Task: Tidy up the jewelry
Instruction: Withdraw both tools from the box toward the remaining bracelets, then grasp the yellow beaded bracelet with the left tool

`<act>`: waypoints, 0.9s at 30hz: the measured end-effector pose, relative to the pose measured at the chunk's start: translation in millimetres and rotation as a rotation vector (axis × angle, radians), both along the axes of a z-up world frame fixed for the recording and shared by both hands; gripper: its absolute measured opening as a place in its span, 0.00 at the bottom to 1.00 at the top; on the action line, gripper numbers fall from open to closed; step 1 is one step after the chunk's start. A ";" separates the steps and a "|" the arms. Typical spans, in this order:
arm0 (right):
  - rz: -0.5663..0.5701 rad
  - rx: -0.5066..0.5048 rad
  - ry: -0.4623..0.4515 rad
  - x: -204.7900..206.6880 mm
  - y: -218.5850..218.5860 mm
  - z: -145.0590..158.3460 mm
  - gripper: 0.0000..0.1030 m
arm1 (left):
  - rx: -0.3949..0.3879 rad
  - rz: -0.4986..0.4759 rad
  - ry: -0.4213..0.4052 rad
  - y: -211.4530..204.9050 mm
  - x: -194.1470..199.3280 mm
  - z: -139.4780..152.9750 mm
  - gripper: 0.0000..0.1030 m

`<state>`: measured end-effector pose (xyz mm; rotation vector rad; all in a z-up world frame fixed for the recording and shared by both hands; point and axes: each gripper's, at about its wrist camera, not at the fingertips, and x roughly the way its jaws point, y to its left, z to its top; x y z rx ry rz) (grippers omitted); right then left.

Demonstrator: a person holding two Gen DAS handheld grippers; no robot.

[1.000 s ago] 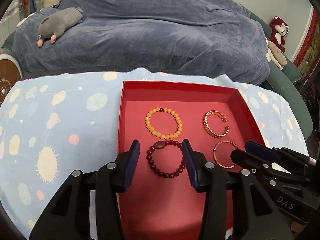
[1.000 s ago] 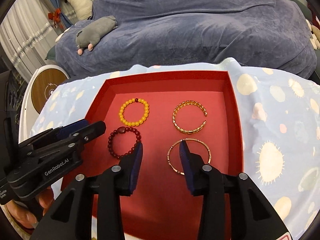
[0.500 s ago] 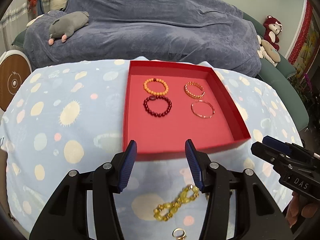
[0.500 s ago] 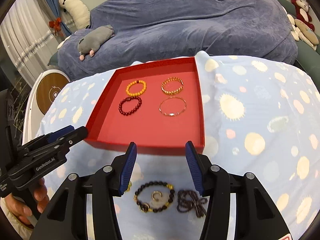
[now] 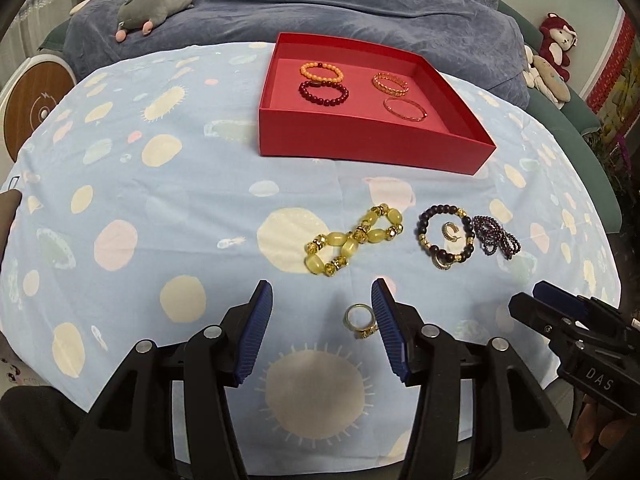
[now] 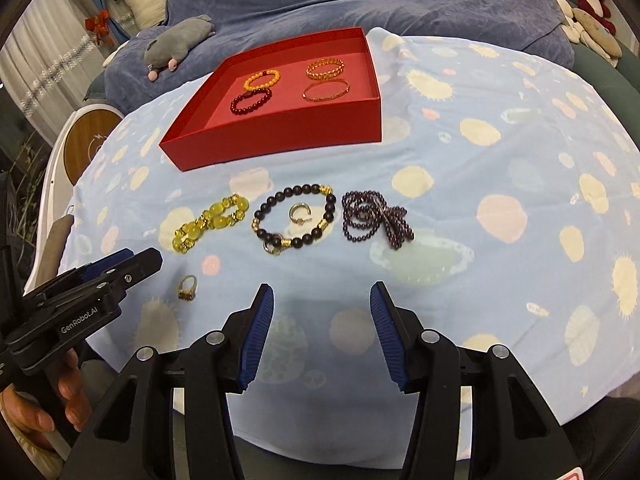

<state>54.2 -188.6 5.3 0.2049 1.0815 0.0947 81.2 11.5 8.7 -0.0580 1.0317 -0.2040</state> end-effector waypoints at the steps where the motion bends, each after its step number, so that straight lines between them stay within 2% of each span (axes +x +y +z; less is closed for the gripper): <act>1: -0.001 0.003 0.003 -1.2 0.2 -1.6 0.48 | -0.001 0.002 -0.006 -0.9 0.4 -0.5 0.56; 3: -0.001 0.004 0.005 -2.2 1.5 -2.9 0.48 | -0.002 -0.001 -0.012 -4.3 4.3 -2.9 0.59; 9: -0.009 0.008 0.008 4.0 -2.0 -3.5 0.48 | 0.028 -0.050 -0.004 -21.2 34.8 -14.4 0.57; 17: -0.015 0.022 0.024 13.8 -2.9 -9.8 0.48 | 0.044 -0.124 0.036 -33.7 48.0 -27.9 0.26; 22: -0.009 0.033 0.028 21.6 0.3 -12.8 0.48 | -0.009 -0.108 0.064 -26.0 42.2 -24.9 0.14; 23: -0.008 0.038 0.029 23.4 0.8 -13.0 0.48 | -0.027 -0.094 0.062 -23.0 39.9 -22.8 0.09; 27: -0.008 0.049 0.024 30.0 4.3 -12.4 0.45 | -0.085 -0.039 0.076 -12.9 32.7 -18.9 0.09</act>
